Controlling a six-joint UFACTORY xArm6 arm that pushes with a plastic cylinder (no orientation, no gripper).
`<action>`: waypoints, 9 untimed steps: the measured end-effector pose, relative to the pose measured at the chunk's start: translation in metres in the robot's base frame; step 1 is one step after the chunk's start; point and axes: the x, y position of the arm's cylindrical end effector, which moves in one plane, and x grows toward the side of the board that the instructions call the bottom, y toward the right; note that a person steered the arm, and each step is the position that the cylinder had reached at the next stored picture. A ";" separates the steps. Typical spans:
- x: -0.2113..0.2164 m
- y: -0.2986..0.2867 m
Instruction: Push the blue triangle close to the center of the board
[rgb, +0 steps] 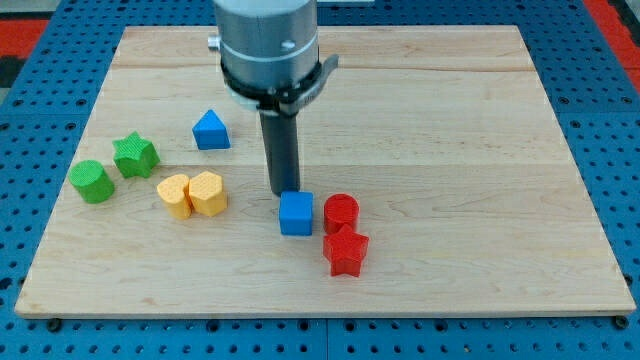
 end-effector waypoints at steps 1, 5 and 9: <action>0.031 0.000; -0.102 -0.028; -0.138 -0.214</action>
